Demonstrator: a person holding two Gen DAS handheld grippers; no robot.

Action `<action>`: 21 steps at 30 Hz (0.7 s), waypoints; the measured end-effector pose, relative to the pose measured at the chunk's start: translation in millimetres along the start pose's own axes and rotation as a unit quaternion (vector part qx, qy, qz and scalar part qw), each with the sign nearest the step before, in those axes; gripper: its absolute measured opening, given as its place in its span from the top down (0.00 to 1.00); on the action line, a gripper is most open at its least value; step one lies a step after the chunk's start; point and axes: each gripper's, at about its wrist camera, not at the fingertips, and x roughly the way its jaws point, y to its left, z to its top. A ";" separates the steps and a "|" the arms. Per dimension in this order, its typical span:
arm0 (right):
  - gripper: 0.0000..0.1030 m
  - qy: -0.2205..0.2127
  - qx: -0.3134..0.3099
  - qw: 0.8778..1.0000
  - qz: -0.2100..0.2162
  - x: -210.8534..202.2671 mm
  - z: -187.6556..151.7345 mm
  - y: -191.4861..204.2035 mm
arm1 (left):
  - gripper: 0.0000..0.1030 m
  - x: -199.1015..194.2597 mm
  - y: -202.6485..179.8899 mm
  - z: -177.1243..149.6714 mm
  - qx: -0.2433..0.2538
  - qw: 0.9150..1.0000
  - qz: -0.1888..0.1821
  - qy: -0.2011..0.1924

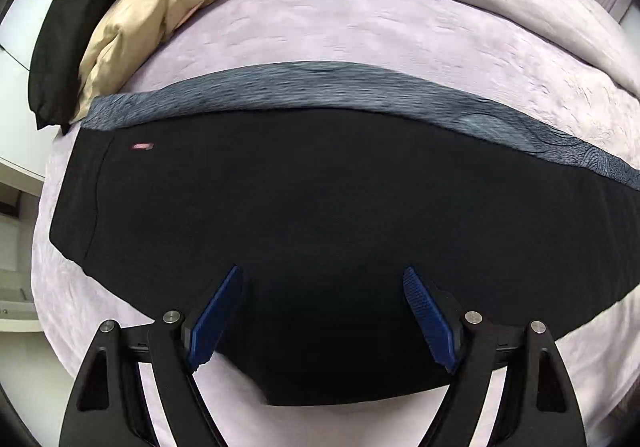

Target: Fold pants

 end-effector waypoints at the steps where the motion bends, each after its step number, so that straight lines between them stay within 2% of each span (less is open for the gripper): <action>1: 0.52 0.004 -0.014 1.000 0.013 5.6 -3.3 23.8 | 0.19 0.4 15.8 0.6 0.000 1.000 -0.003 0.000; 5: 0.52 0.029 -0.088 0.994 0.055 31.8 -7.1 114.3 | 0.19 -3.1 74.3 4.4 -0.007 1.000 -0.004 -0.007; 8: 0.52 0.059 -0.172 0.979 0.090 59.8 -2.0 197.6 | 0.19 -2.1 129.9 7.5 -0.020 1.000 0.003 -0.013; 10: 0.52 0.086 -0.235 0.961 0.118 81.1 2.0 256.1 | 0.19 0.4 166.3 9.0 -0.029 0.999 0.010 -0.020; 12: 0.52 0.116 -0.302 0.935 0.145 107.4 6.4 317.6 | 0.19 3.2 192.2 8.3 -0.036 0.999 0.015 -0.028; 16: 0.52 0.169 -0.414 0.880 0.161 173.1 -2.7 425.6 | 0.19 20.9 231.8 16.0 -0.054 0.998 0.006 -0.040; 19: 0.52 0.203 -0.458 0.852 0.148 231.8 -17.1 480.6 | 0.19 41.7 242.5 15.7 -0.066 0.997 -0.007 -0.030; 21: 0.52 0.212 -0.484 0.840 0.125 265.7 -28.4 504.1 | 0.19 41.6 237.4 7.3 -0.065 0.997 -0.013 -0.037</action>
